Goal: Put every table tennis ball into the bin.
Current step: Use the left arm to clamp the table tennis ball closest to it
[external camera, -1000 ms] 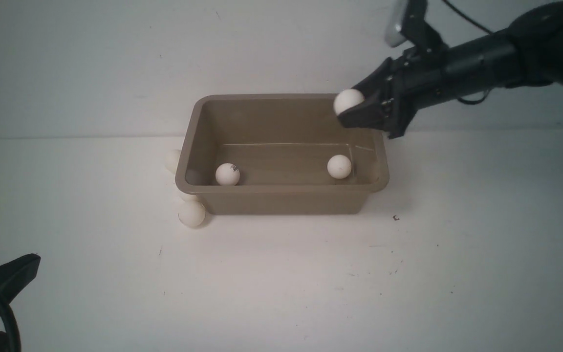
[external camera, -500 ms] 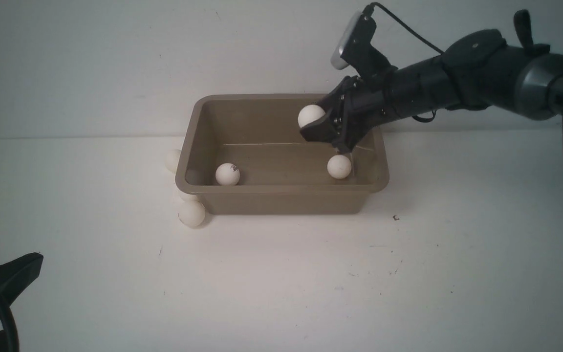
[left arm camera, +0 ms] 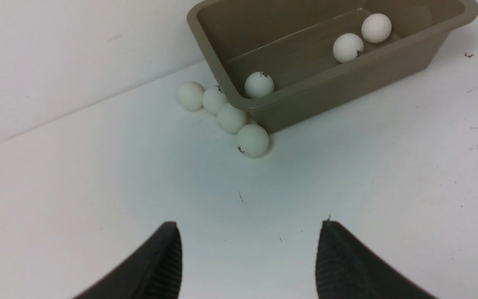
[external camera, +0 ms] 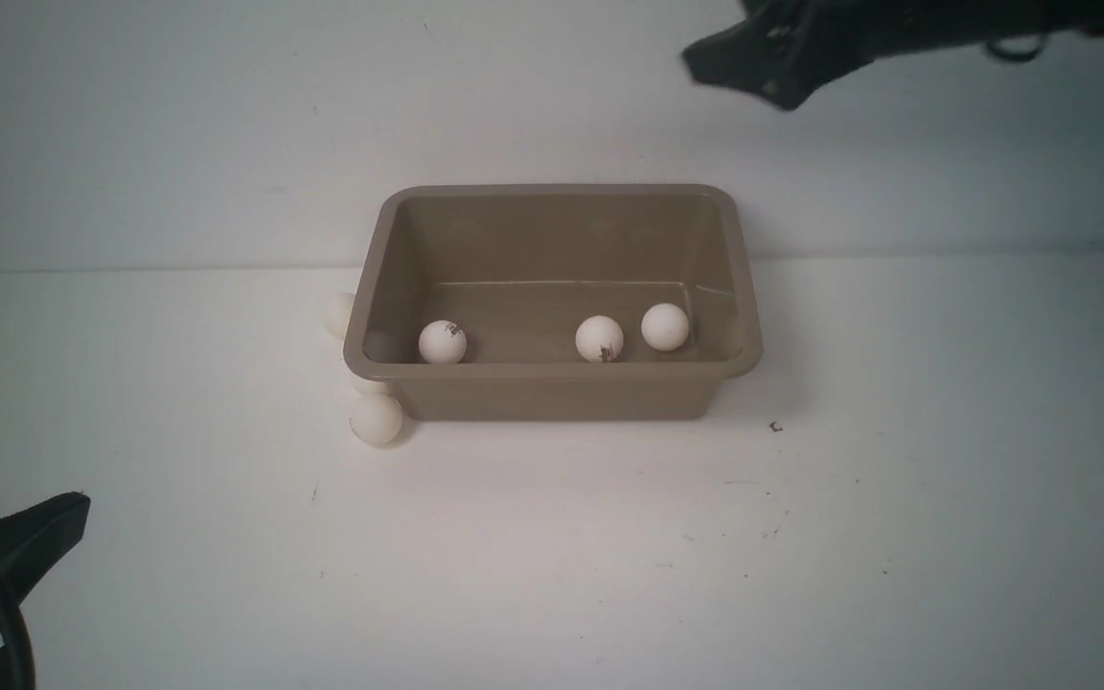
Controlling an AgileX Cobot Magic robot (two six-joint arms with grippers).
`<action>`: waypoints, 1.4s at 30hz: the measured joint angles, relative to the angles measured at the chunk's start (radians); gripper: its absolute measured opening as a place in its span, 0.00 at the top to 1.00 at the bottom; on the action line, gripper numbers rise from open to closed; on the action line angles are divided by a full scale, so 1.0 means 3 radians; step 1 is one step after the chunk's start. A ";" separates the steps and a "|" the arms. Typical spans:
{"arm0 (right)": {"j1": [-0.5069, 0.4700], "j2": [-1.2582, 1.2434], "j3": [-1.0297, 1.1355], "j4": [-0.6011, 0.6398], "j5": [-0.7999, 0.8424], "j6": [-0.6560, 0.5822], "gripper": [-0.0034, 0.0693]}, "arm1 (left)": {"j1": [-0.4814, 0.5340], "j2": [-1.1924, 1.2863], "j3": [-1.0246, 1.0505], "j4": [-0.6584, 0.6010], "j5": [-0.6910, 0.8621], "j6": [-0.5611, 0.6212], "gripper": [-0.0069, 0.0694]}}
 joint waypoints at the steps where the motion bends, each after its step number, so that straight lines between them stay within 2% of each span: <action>1: -0.0150 -0.0208 0.0000 -0.0347 0.0154 0.0393 0.19 | 0.0000 0.0000 0.0000 -0.0007 -0.0003 0.0000 0.39; 7: -0.0307 -0.0623 0.0000 -0.1016 0.0740 0.1044 0.19 | 0.0000 0.0000 0.0000 -0.0158 -0.0113 0.0055 0.39; 15: -0.0315 -0.1268 0.0000 -0.1548 0.1341 0.1695 0.19 | 0.0000 0.0000 0.0000 -0.0443 -0.0453 0.0358 0.39; 22: -0.0315 -0.2047 0.0059 -0.2068 0.1416 0.2184 0.19 | 0.0000 0.0030 0.0000 -0.0508 -0.0527 0.0432 0.39; 27: -0.0315 -0.2691 0.0498 -0.2139 0.1420 0.2270 0.19 | 0.0000 0.0346 0.0000 -0.0687 -0.0536 0.0548 0.39; 30: -0.0315 -0.3077 0.0888 -0.2017 0.1427 0.2234 0.19 | 0.0000 0.0737 0.0000 -0.0823 -0.0611 0.1001 0.36; 31: -0.0315 -0.3245 0.1138 -0.1930 0.1388 0.2177 0.19 | 0.0000 0.0935 -0.0003 -0.0885 -0.0648 0.1306 0.32; 33: -0.0315 -0.3327 0.1260 -0.1885 0.1341 0.2146 0.19 | 0.0000 0.1050 -0.0003 -0.0941 -0.0681 0.1485 0.29; 34: -0.0315 -0.3460 0.1496 -0.1835 0.1264 0.2100 0.19 | 0.0000 0.1268 -0.0006 -0.1079 -0.0716 0.1810 0.24; 37: -0.0315 -0.3596 0.1883 -0.1812 0.1099 0.2079 0.19 | 0.0000 0.1615 -0.0006 -0.1616 -0.0778 0.2358 0.15; 38: -0.0315 -0.3614 0.1983 -0.1812 0.1067 0.2079 0.19 | 0.0000 0.1676 -0.0006 -0.1749 -0.0794 0.2485 0.14; 42: -0.0315 -0.3636 0.2330 -0.1807 0.0885 0.2079 0.19 | 0.0000 0.2016 -0.0006 -0.2770 -0.0886 0.3341 0.13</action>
